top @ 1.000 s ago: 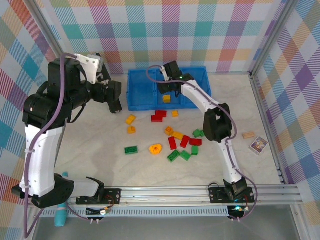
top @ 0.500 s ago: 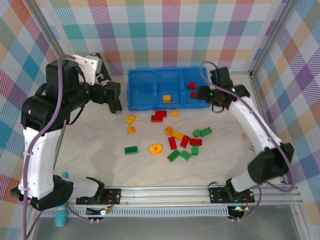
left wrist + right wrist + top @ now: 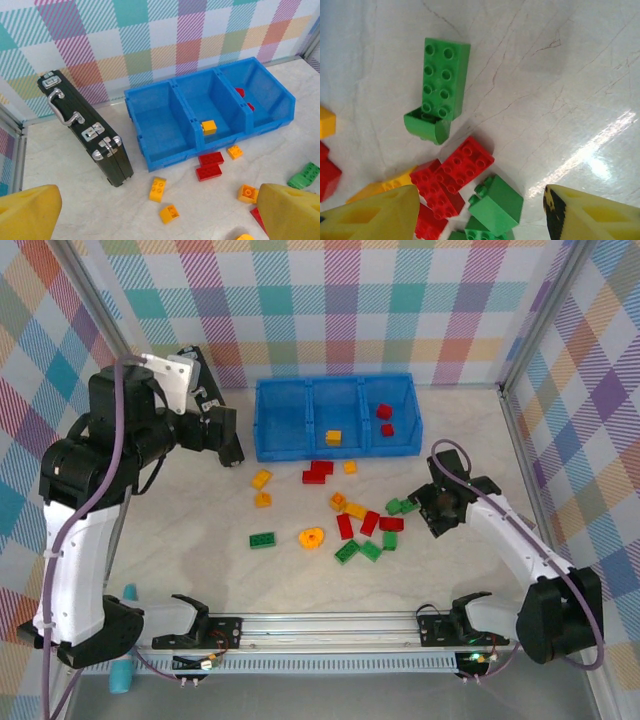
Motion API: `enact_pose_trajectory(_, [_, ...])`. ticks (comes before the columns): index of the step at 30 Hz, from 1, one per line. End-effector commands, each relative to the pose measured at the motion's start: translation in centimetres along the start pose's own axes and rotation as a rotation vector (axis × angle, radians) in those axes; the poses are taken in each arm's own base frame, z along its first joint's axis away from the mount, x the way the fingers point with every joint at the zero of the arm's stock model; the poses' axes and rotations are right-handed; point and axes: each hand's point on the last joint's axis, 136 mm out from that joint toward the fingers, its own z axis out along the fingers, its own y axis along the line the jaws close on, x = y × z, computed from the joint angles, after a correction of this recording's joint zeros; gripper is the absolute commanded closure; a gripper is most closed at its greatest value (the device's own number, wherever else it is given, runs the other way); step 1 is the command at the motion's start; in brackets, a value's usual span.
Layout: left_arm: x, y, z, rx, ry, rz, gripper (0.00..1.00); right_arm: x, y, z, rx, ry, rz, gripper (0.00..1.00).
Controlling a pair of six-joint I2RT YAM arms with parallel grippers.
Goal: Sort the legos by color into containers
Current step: Pick up the lego from the middle-right of the table.
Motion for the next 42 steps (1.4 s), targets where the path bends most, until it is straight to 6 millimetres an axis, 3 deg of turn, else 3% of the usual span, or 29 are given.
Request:
enact_pose_trajectory(1, [-0.6, 0.8, -1.0, -0.045, -0.044, 0.033, 0.0, -1.0, 2.1, 0.9, -0.057, -0.003, 0.115, 0.32])
enact_pose_trajectory(6, [-0.4, 1.1, -1.0, -0.066, -0.043, 0.079, 0.0, -1.3, 3.7, 3.9, -0.053, 0.07, 0.156, 0.31])
enact_pose_trajectory(16, [-0.5, 2.0, -1.4, -0.118, -0.06, 0.141, 0.0, -2.7, 4.7, 8.6, 0.047, 0.098, 0.142, 0.3])
enact_pose_trajectory(25, [-1.1, 3.0, -1.9, -0.175, -0.079, 0.144, 0.0, -2.0, 1.4, 11.5, 0.202, 0.157, 0.166, 0.36])
enact_pose_trajectory(29, [-1.5, 3.4, -2.7, -0.198, -0.104, 0.141, 0.0, -2.1, 1.1, 12.1, 0.23, 0.16, 0.158, 0.49])
enact_pose_trajectory(33, [-1.4, 3.4, -2.8, -0.2, -0.106, 0.141, 0.0, -2.5, 0.5, 11.6, 0.267, 0.137, 0.132, 0.67])
enact_pose_trajectory(35, [-1.4, 3.4, -2.8, -0.198, -0.107, 0.141, 0.0, -3.3, 0.0, 10.6, 0.285, 0.097, 0.108, 0.71])
enact_pose_trajectory(39, [-1.4, 3.4, -2.9, -0.195, -0.107, 0.142, 0.0, -6.4, 0.2, 7.0, 0.266, 0.007, 0.038, 0.73])
enact_pose_trajectory(42, [-1.4, 3.4, -2.9, -0.196, -0.108, 0.146, 0.0, -9.4, 2.8, 3.1, 0.192, -0.076, -0.056, 0.73])
